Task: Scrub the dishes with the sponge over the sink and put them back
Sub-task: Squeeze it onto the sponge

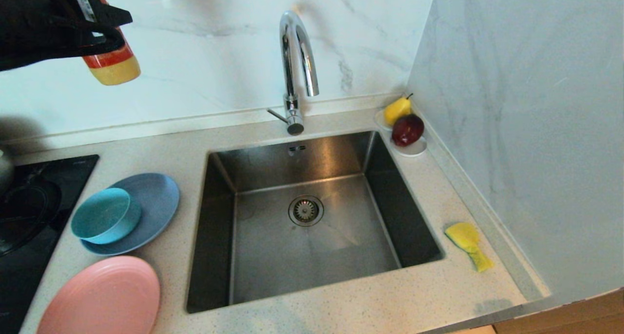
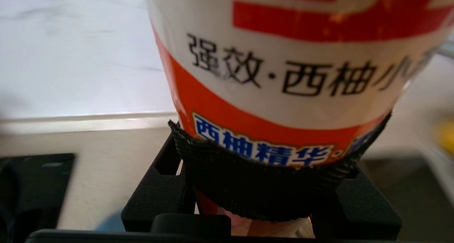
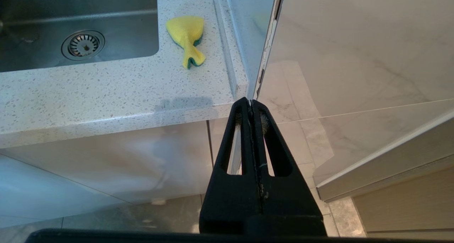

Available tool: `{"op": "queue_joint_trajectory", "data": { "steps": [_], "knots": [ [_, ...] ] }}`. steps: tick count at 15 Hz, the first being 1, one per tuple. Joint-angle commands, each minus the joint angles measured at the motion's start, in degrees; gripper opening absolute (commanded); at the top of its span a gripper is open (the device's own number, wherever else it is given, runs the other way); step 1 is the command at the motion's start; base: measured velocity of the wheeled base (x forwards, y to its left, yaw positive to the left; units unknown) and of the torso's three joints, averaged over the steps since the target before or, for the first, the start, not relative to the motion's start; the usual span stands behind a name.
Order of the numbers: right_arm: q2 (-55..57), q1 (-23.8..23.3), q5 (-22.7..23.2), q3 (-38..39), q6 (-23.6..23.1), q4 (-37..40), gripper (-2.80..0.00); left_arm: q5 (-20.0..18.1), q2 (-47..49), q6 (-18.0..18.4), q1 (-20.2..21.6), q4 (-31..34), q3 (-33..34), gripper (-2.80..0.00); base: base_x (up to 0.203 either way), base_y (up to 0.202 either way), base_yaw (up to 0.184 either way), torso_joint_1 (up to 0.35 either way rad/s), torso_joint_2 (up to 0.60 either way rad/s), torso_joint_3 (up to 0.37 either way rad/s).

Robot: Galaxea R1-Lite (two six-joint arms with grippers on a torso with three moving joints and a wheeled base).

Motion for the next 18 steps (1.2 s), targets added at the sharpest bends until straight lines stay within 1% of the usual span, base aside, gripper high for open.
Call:
{"op": "queue_joint_trajectory", "data": {
  "steps": [1,3,5,6,10,12,13,14,15,17,18],
  "knots": [
    [-0.01,0.00,0.00,0.00,0.02,-0.02,-2.80,-0.79,-5.01,1.42,-4.16,4.76,-0.90,-2.80,0.000,0.000,0.000,0.000,0.00,0.000],
    [-0.01,0.00,0.00,0.00,0.02,-0.02,-2.80,-1.70,-6.44,2.42,-6.58,8.74,-0.91,-2.80,0.000,0.000,0.000,0.000,0.00,0.000],
    [-0.01,0.00,0.00,0.00,0.02,-0.02,-2.80,-3.82,-7.89,3.23,-8.42,11.86,-1.56,-2.80,0.000,0.000,0.000,0.000,0.00,0.000],
    [-0.01,0.00,0.00,0.00,0.02,-0.02,-2.80,-4.42,-8.20,4.38,-9.15,12.83,-1.60,-2.80,0.000,0.000,0.000,0.000,0.00,0.000],
    [-0.01,0.00,0.00,0.00,0.02,-0.02,-2.80,-6.31,-7.85,7.98,-15.00,15.08,-1.59,-2.80,0.000,0.000,0.000,0.000,0.00,0.000],
    [-0.01,0.00,0.00,0.00,0.02,-0.02,-2.80,-6.49,-7.35,13.17,-18.07,15.14,-1.23,-2.80,0.000,0.000,0.000,0.000,0.00,0.000],
    [-0.01,0.00,0.00,0.00,0.02,-0.02,-2.80,-6.49,-6.98,14.92,-19.10,15.22,-0.96,-2.80,0.000,0.000,0.000,0.000,0.00,0.000],
    [-0.01,0.00,0.02,0.00,0.02,-0.02,-2.80,-6.33,-6.10,15.78,-19.91,15.28,-1.29,-2.80,0.000,0.000,0.000,0.000,0.00,0.000],
    [-0.01,0.00,0.00,0.00,0.02,-0.02,-2.80,-6.09,-4.67,17.48,-21.08,15.31,-2.84,-2.80,0.000,0.000,0.000,0.000,0.00,0.000],
    [-0.01,0.00,0.00,0.00,0.02,-0.02,-2.80,-5.97,-2.16,22.18,-23.46,15.78,-6.19,-2.80,0.000,0.000,0.000,0.000,0.00,0.000],
    [-0.01,0.00,0.00,0.00,0.02,-0.02,-2.80,-5.95,-0.70,23.71,-24.49,15.84,-7.38,-2.80,0.000,0.000,0.000,0.000,0.00,0.000]
  ]
}}
